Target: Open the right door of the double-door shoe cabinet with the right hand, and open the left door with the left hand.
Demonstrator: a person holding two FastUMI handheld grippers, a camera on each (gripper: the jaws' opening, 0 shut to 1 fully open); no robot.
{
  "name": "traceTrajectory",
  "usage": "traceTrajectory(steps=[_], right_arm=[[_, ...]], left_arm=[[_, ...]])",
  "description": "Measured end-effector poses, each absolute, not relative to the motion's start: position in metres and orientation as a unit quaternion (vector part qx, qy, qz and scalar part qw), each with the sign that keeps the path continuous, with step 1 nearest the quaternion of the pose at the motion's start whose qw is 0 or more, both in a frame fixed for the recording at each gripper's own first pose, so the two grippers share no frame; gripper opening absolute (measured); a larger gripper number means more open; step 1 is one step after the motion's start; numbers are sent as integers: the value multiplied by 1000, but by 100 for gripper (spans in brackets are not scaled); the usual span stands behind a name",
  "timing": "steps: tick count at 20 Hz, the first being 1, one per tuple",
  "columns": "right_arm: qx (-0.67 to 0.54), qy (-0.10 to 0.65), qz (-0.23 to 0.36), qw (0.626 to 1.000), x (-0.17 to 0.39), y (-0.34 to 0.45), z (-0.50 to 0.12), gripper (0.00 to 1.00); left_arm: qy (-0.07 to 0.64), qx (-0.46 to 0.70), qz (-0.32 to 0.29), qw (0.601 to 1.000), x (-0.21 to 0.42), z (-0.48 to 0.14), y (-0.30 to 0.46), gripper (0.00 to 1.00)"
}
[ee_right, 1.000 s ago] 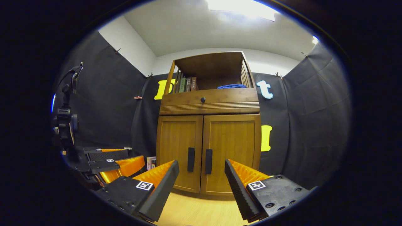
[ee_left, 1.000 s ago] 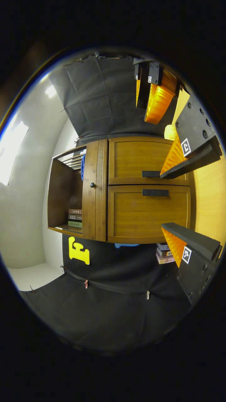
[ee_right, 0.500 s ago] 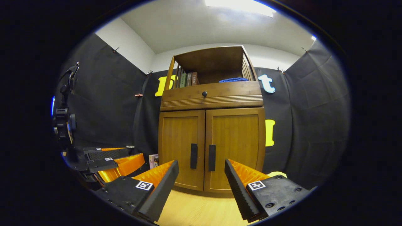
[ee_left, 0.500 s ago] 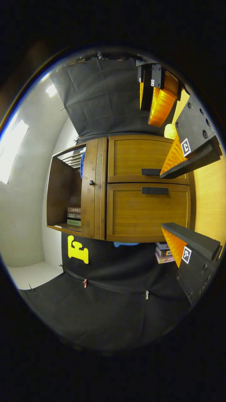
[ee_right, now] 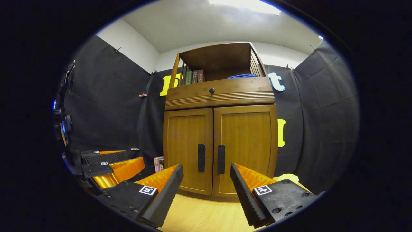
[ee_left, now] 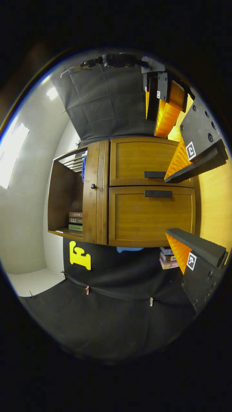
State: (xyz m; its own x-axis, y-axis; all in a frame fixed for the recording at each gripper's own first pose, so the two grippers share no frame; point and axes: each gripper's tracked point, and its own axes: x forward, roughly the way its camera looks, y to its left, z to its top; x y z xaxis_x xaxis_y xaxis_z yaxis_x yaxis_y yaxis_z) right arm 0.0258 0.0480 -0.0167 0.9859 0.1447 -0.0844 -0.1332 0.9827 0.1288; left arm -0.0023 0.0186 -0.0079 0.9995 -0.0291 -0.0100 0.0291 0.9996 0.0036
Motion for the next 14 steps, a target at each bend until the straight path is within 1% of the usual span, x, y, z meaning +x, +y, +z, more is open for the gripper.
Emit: traceTrajectory(steps=[2,8,13,14], right_arm=[[57,46,67,995,34,46,-17,93],[62,52,74,994,64,59,-22,93],[48,30,53,997,102,56,-27,94],[46,29,50,997,111,56,-31,93]], left_arm=[[5,-1,-19,1000,-6,-10,18,88],[5,7,-13,1000,-16,-14,31,88],[11,9,-6,1000,-20,-18,42,88],[13,10,-2,1000,-23,-21,45,87]])
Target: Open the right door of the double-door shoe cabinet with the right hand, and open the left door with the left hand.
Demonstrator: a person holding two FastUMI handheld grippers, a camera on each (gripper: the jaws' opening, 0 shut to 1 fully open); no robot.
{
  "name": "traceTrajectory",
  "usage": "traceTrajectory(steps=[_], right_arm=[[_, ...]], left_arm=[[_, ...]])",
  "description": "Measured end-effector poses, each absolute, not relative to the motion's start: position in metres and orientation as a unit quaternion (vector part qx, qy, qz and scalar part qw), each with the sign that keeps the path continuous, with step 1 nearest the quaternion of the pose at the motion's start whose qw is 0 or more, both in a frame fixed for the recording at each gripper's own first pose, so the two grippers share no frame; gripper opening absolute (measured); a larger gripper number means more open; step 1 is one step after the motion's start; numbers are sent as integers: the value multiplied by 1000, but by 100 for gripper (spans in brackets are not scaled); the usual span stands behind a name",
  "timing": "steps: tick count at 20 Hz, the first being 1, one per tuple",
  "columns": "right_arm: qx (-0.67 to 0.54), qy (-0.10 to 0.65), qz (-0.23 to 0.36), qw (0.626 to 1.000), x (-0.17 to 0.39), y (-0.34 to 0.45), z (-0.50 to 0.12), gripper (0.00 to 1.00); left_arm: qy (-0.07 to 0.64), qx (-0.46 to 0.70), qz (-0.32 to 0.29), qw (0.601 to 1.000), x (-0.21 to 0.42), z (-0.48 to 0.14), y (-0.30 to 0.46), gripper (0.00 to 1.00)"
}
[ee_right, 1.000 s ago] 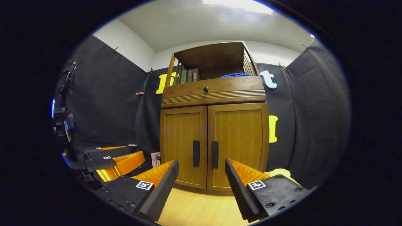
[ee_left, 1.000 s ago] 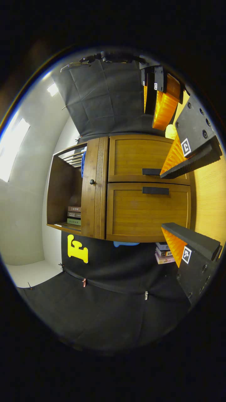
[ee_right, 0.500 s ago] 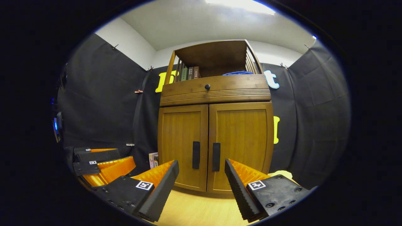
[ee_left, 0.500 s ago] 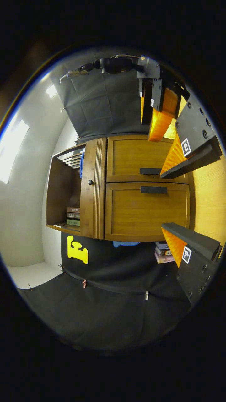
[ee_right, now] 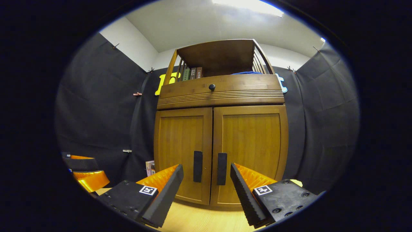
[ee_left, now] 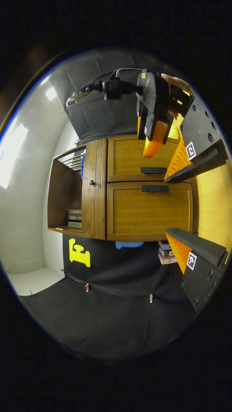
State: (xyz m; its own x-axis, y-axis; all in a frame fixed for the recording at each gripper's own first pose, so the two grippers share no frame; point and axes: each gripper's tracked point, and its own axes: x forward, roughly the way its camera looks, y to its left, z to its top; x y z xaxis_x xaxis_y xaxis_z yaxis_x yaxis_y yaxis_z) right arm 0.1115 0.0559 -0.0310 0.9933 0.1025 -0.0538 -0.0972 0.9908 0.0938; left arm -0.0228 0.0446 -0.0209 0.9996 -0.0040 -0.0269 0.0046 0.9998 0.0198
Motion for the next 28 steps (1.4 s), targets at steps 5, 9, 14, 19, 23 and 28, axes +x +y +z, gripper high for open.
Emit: traceTrajectory(steps=[5,9,14,19,23,28], right_arm=[[31,47,22,998,170,49,-62,93],[37,81,-6,996,209,36,-100,93],[42,96,-24,994,244,30,-133,94],[24,98,-37,994,264,24,-153,87],[29,108,-30,993,271,24,-162,83],[9,103,-36,994,274,30,-164,34]], left_arm=[[28,8,-5,1000,-22,-30,47,87],[28,15,-4,999,-20,-30,50,88],[27,16,-1,1000,-9,-36,55,88],[40,15,12,999,5,-46,67,88],[55,8,25,998,13,-57,77,88],[58,19,46,997,12,-61,87,89]])
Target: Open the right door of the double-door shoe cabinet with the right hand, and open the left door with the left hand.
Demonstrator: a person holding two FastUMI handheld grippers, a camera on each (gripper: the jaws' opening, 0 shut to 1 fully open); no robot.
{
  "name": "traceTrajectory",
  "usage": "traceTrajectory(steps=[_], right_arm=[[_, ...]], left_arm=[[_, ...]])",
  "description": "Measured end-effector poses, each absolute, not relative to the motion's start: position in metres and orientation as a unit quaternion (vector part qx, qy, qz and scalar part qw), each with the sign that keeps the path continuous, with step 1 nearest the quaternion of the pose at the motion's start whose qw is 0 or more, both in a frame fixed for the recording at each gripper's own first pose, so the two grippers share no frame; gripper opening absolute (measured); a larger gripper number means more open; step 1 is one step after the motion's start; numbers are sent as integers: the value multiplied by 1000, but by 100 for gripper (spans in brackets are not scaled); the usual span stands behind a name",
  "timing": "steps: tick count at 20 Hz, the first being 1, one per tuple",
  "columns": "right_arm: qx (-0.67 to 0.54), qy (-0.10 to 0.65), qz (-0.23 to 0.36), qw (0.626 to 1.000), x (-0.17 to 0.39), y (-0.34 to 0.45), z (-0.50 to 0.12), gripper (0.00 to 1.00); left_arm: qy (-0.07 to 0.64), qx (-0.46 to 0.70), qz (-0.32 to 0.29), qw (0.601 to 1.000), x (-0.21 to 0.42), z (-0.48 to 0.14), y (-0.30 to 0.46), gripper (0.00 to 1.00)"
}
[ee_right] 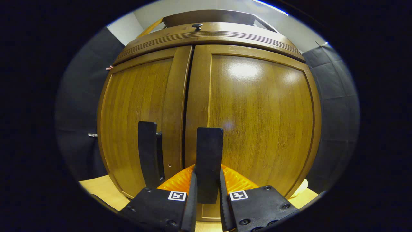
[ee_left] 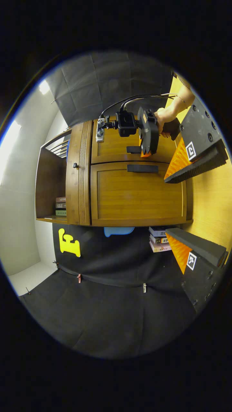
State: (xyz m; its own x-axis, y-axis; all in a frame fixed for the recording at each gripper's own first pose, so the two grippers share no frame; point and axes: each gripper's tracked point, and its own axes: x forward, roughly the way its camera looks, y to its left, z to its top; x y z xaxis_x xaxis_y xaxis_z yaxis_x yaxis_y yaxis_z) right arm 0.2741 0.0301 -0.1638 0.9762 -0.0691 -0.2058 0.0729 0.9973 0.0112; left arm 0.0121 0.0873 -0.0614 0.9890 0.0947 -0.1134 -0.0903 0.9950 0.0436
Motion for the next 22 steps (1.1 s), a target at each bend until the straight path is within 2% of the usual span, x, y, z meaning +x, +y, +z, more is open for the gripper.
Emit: traceTrajectory(steps=[1,3,12,15,22], right_arm=[[10,109,-33,993,274,29,-165,24],[7,117,-27,993,273,30,-166,18],[12,126,8,992,245,32,-156,18],[20,127,29,991,218,31,-151,18],[21,117,51,992,171,15,-134,18]], left_arm=[[57,18,46,997,12,-61,88,88],[55,13,46,997,9,-60,91,88],[49,-5,49,998,-1,-54,88,88],[41,-5,47,998,-6,-48,77,88],[41,-24,8,999,-3,-52,38,87]])
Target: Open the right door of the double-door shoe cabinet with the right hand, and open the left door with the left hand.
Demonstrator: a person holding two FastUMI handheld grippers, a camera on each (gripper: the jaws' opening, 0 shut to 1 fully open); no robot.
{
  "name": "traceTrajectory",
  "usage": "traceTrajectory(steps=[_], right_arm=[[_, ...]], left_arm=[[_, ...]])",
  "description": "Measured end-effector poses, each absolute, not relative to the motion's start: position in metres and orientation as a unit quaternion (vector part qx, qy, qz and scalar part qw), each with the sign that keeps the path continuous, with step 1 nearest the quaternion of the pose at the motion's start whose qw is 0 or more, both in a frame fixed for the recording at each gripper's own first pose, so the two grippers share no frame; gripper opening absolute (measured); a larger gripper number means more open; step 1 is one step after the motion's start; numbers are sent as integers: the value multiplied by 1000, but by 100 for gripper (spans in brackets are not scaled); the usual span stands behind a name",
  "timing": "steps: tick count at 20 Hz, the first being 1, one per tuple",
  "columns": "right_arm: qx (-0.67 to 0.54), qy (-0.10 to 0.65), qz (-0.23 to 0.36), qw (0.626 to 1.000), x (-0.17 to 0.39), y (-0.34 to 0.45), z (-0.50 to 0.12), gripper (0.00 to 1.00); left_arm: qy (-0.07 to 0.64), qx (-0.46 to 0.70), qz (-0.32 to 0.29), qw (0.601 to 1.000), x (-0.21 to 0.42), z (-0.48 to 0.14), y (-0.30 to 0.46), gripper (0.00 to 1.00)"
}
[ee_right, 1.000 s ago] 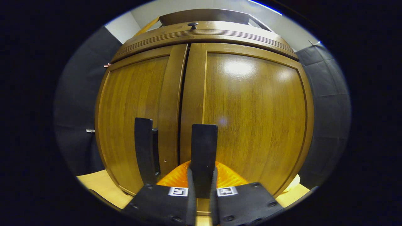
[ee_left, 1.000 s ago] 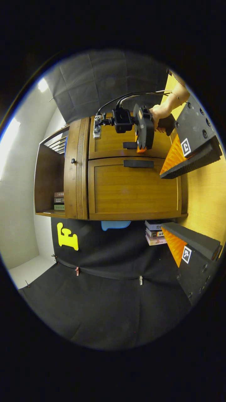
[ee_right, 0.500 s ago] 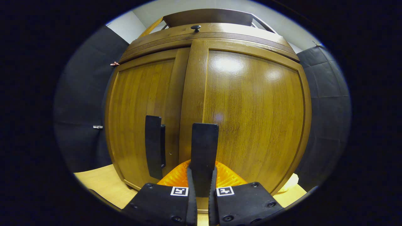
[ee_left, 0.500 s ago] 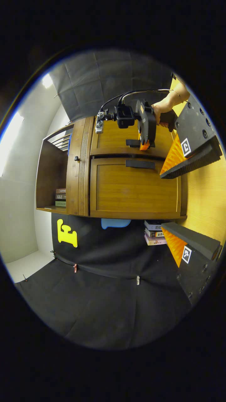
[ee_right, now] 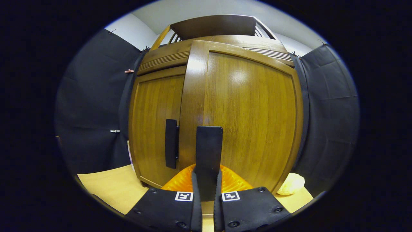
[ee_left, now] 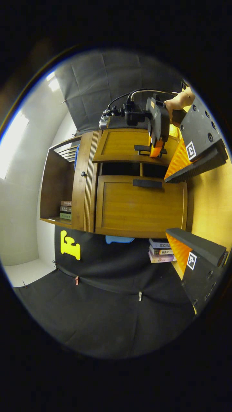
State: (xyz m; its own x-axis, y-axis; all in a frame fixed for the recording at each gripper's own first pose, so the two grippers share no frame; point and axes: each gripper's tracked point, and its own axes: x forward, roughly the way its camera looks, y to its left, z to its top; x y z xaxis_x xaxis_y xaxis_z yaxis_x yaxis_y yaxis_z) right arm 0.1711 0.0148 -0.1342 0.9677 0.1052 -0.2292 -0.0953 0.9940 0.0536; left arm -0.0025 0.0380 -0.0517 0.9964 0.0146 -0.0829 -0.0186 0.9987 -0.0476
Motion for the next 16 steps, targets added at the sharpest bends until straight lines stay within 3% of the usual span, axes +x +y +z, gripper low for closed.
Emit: traceTrajectory(steps=[1,2,16], right_arm=[[20,114,53,992,164,13,-132,14],[22,114,54,992,159,11,-131,18],[8,121,35,992,93,-41,-110,17]], left_arm=[[43,-24,5,999,-1,-53,34,88],[45,-26,-2,999,1,-54,28,88],[58,-47,-75,994,17,-69,-34,87]])
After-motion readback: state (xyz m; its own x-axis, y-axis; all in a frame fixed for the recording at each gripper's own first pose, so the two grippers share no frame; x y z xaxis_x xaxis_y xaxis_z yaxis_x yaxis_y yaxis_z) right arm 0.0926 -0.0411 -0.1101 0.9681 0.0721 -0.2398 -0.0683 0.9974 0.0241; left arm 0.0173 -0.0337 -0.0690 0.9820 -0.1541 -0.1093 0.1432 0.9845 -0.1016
